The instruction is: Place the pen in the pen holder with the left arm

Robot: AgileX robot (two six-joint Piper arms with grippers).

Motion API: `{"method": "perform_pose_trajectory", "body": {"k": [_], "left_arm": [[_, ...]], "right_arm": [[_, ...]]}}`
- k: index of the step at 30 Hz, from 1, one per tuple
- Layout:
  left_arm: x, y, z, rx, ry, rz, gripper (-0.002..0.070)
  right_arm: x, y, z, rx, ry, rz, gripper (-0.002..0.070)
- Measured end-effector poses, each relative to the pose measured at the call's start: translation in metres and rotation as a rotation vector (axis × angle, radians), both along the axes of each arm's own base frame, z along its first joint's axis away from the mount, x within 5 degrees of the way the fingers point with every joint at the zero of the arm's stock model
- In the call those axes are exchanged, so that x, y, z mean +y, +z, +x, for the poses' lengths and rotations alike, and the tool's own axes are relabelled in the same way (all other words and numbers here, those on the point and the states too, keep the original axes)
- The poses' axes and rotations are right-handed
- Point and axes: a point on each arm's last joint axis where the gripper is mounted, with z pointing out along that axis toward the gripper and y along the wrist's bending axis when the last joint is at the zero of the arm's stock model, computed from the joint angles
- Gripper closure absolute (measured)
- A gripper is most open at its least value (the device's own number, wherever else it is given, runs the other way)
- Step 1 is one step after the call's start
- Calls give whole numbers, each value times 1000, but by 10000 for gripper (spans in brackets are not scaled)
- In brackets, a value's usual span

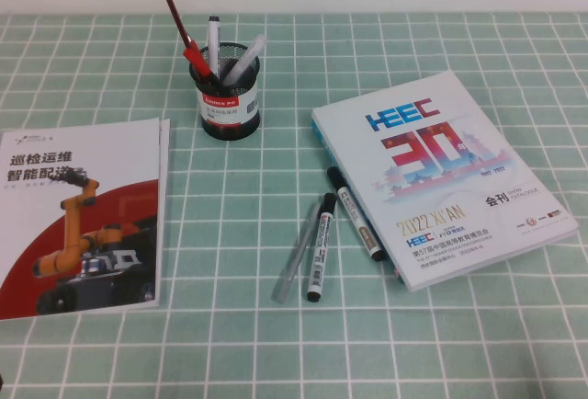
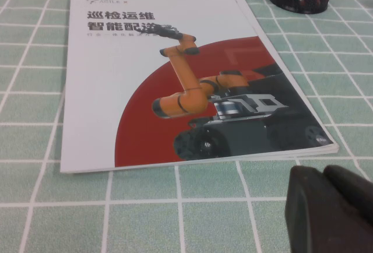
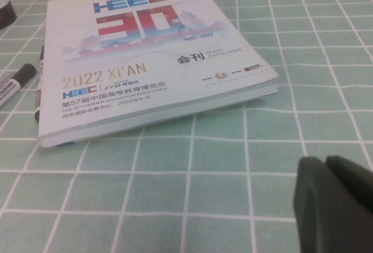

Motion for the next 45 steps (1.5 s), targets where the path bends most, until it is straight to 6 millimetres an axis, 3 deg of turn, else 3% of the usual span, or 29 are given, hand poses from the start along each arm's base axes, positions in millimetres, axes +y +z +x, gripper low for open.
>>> {"method": "perform_pose_trajectory", "body": {"k": [28,40,45], "left_arm": [[0,0,0,-3,0,-8,675],[-6,6,1,-27,-3,-253,675],[-8,16,2,-94,24,-501,675]], "right_arm": [[0,0,0,0,0,0,696],[0,0,0,0,0,0,696],[0,0,0,0,0,0,696]]}}
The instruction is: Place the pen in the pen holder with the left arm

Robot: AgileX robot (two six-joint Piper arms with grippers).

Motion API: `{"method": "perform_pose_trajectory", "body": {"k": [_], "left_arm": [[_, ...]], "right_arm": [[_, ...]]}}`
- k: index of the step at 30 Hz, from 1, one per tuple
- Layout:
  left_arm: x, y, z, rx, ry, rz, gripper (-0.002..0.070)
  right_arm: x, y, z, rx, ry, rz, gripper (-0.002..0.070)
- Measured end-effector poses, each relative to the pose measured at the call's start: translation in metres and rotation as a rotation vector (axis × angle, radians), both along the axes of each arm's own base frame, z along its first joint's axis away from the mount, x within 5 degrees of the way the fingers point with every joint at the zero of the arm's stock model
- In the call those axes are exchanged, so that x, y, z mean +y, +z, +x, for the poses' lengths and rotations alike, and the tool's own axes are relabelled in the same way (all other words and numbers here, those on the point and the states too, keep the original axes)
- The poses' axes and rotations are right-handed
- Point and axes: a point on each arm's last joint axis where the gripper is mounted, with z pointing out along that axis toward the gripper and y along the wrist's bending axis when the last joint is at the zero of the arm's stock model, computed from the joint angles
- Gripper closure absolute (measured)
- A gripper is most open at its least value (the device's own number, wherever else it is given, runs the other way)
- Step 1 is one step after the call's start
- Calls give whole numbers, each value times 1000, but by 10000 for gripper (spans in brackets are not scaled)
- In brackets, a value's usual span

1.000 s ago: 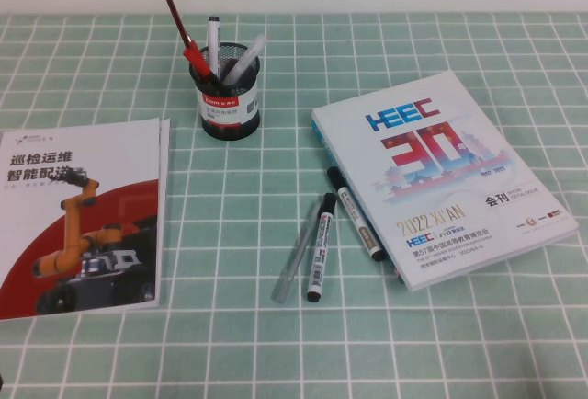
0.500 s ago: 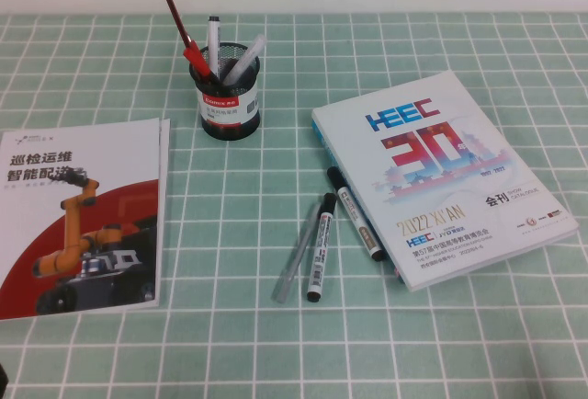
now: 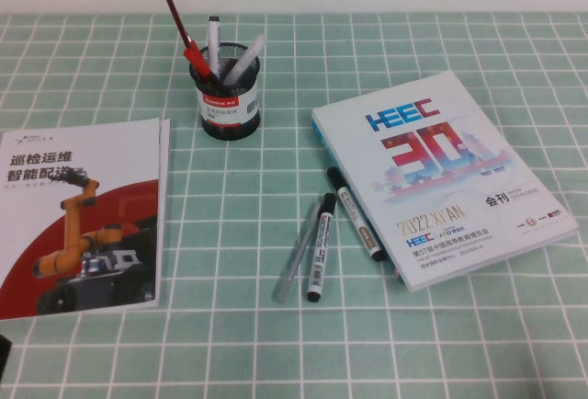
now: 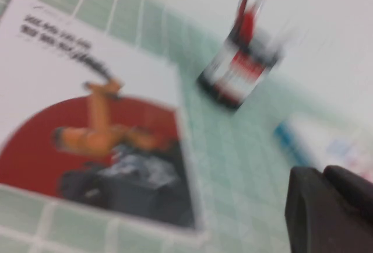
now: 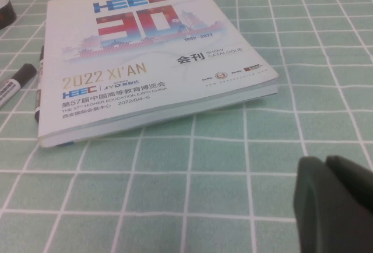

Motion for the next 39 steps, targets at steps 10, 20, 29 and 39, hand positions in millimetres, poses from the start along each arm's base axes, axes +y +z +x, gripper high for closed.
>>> {"method": "perform_pose_trajectory", "body": {"k": [10,20,29,39], "left_arm": [[5,10,2,-79,67,-169,675],[-1,25,7,14,21,-185,675],[-29,83,49,380,-250,-22,675],[-47,90,129,589,-391,131,675]], "right_arm": [[0,0,0,0,0,0,696],[0,0,0,0,0,0,696],[0,0,0,0,0,0,696],[0,0,0,0,0,0,696]]}}
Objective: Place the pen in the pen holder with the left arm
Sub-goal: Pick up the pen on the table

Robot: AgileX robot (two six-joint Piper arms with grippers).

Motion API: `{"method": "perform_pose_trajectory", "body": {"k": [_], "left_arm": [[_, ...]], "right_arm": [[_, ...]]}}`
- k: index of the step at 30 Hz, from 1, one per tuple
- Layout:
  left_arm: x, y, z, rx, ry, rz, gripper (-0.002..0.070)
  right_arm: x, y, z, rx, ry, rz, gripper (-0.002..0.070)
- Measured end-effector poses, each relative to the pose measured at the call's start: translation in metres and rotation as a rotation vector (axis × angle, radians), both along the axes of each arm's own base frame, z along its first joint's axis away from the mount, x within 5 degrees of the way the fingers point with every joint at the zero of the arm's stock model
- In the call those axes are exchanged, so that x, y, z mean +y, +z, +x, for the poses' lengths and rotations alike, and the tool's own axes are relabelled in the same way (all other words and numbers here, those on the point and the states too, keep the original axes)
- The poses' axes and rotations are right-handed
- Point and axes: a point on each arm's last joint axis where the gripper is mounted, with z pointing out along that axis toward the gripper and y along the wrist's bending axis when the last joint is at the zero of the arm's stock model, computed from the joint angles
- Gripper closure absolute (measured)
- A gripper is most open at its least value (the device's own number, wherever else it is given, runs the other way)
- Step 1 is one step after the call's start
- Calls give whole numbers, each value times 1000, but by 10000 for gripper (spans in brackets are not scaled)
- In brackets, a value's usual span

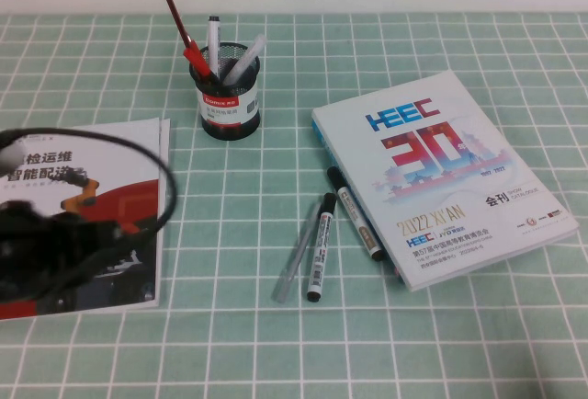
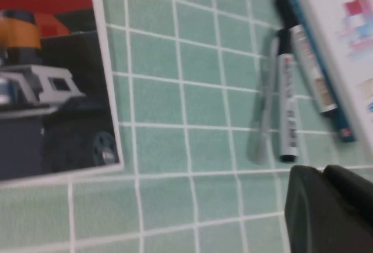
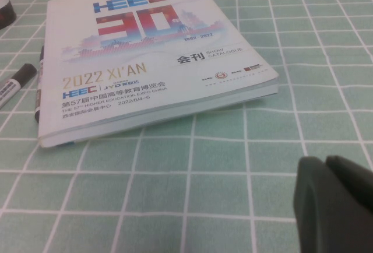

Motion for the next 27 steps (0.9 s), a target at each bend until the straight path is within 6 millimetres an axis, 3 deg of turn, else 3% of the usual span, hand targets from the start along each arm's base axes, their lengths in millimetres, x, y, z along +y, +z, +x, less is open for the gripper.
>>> {"method": "perform_pose_trajectory", "body": {"k": [5,12,21,27], "left_arm": [[-30,-19,35,84,-115,76,675],[-96,-27,83,162,-268,184,675],[-169,-31,122,194,-407,432,675],[-195,-45,140,251,-484,576,675]], "right_arm": [[0,0,0,0,0,0,696],[0,0,0,0,0,0,696],[0,0,0,0,0,0,696],[0,0,0,0,0,0,696]]}}
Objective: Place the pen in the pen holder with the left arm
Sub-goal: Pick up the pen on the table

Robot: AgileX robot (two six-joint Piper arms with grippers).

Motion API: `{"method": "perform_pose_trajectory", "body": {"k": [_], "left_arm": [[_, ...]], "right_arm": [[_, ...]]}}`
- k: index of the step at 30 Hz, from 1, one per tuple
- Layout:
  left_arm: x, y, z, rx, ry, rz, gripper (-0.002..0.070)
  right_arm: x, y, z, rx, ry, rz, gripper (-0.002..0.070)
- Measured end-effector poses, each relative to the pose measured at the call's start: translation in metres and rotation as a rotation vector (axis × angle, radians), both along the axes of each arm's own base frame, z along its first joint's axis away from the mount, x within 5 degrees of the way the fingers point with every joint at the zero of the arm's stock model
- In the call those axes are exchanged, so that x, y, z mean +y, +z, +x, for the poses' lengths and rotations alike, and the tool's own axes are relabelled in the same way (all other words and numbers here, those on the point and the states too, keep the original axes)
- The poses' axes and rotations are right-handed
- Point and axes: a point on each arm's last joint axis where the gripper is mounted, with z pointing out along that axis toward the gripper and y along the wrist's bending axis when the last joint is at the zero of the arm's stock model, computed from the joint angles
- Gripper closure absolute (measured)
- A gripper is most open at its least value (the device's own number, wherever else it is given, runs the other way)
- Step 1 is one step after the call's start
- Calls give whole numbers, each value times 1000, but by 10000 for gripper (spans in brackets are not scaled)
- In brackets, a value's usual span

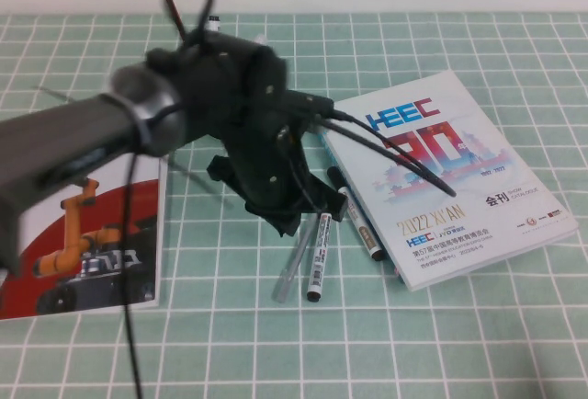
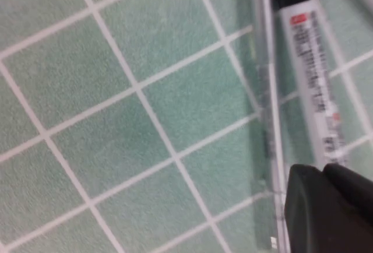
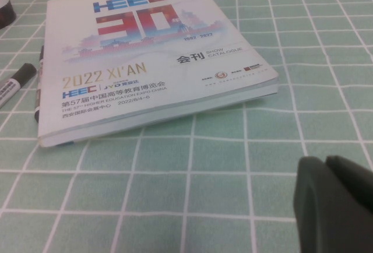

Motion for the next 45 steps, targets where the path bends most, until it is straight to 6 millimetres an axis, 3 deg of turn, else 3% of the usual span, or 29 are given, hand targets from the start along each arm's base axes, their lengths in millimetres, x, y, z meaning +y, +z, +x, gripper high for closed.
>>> {"method": "perform_pose_trajectory", "body": {"k": [9,16,19,31,41,45], "left_arm": [[-21,-12,27,49,-78,77,658],[-29,-23,35,75,-146,95,496],[-30,-28,36,87,-136,103,470],[-30,-54,41,117,-125,160,460],[-30,-56,42,118,-126,163,462],[-30,-57,43,120,-122,172,530]], "right_arm": [[0,0,0,0,0,0,696],[0,0,0,0,0,0,696],[0,0,0,0,0,0,696],[0,0,0,0,0,0,696],[0,0,0,0,0,0,696],[0,0,0,0,0,0,696]]}}
